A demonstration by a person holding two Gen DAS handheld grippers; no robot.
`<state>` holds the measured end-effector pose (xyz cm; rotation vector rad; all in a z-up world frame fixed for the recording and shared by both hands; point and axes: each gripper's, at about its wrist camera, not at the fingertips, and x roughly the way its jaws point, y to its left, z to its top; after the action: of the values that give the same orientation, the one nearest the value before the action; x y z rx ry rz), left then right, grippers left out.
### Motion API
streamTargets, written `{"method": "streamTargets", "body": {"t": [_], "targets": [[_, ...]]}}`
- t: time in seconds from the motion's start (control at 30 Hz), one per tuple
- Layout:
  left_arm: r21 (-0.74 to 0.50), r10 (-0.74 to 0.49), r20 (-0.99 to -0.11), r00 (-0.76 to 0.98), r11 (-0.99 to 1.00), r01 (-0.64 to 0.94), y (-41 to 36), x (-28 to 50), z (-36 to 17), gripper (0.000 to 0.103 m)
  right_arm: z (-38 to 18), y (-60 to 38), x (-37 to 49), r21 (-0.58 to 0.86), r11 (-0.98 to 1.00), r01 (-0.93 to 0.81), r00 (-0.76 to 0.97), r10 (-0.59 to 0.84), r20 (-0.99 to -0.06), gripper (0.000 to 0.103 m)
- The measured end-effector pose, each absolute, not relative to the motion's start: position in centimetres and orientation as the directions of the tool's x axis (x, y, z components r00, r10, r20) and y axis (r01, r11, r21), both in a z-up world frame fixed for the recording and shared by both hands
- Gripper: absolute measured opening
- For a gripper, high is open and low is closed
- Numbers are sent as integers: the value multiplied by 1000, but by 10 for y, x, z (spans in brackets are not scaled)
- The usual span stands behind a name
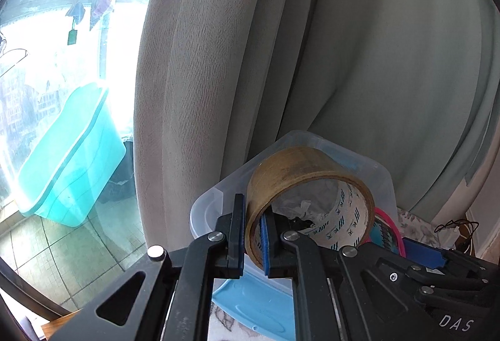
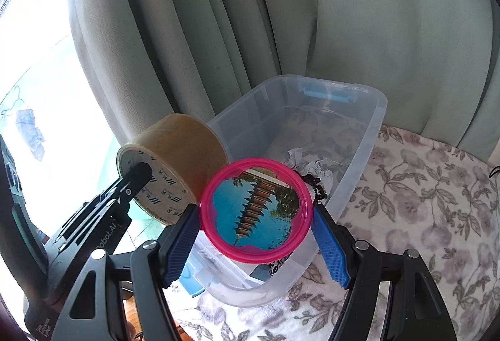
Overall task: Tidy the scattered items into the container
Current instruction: 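Lower the tape roll and mirror into the box and open both grippers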
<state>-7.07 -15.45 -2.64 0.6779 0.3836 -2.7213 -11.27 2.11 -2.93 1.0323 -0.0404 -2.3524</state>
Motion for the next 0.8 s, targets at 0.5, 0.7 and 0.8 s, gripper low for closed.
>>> {"method": "streamTargets", "body": {"t": [0.5,0.7,0.8], "targets": [[-175,-239,-522,-818,-909,377,-164,-100,-42,9,-37,15,-117,217,-838,500,-553,-503,-665,76],[-183,-231,-534,-813,-907,379,-167,-106,-45,10,-42,12,-125,211,-838,504,-552,-500,-667,76],[-187,-228,-540,-810,-906,380,-168,-109,-46,10,-44,10,-129,211,-837,504,-550,-500,-669,76]]}}
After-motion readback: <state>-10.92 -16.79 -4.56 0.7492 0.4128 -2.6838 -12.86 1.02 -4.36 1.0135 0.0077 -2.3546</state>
